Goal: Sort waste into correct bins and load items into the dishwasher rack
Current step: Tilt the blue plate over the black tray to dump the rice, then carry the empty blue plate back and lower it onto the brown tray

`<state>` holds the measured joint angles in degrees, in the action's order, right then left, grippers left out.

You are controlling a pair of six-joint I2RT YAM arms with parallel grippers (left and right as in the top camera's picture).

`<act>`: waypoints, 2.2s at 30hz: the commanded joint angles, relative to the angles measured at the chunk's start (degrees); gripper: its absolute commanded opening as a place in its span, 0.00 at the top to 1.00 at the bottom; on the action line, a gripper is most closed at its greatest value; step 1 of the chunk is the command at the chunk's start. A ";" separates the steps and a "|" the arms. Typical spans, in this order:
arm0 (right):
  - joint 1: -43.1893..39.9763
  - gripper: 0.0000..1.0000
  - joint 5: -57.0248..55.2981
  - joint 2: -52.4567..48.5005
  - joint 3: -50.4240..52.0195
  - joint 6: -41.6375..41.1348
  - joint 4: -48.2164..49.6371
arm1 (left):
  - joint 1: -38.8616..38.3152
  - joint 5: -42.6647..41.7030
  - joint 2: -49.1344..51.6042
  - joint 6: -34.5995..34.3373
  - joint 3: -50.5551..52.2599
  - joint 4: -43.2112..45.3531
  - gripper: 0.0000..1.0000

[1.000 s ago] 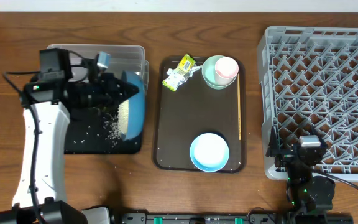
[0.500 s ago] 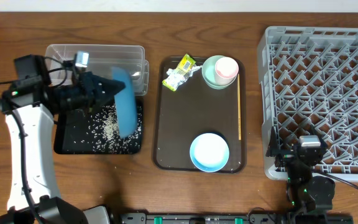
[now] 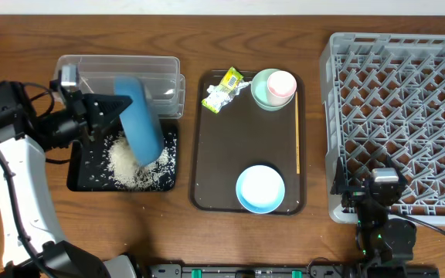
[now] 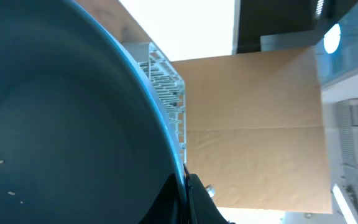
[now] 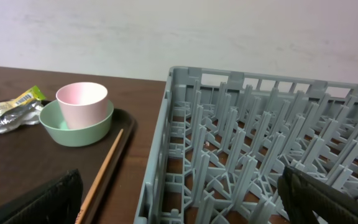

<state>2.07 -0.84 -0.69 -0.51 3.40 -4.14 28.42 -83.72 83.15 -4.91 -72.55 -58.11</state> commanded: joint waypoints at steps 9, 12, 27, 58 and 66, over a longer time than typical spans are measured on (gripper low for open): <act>-0.28 0.01 0.46 0.33 0.20 0.52 -0.15 | 4.68 -3.69 -0.20 1.20 0.24 -1.88 0.94; -0.28 0.01 0.46 0.33 0.20 0.50 -0.15 | 5.44 -5.14 -0.09 -0.04 0.24 -5.14 0.94; -0.28 0.01 0.46 0.33 0.20 0.50 -0.15 | 7.78 -2.75 0.07 6.45 0.24 -8.94 0.94; -0.28 0.01 0.46 0.31 0.20 0.50 -0.15 | 0.74 12.98 -14.56 8.48 0.22 -9.70 0.94; -0.28 0.01 0.46 0.31 0.20 0.50 -0.15 | -16.02 40.65 -25.75 -15.02 0.22 3.72 0.94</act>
<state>2.07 -0.84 -0.69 -0.51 3.40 -4.14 17.85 -54.17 60.29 -10.02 -72.29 -56.69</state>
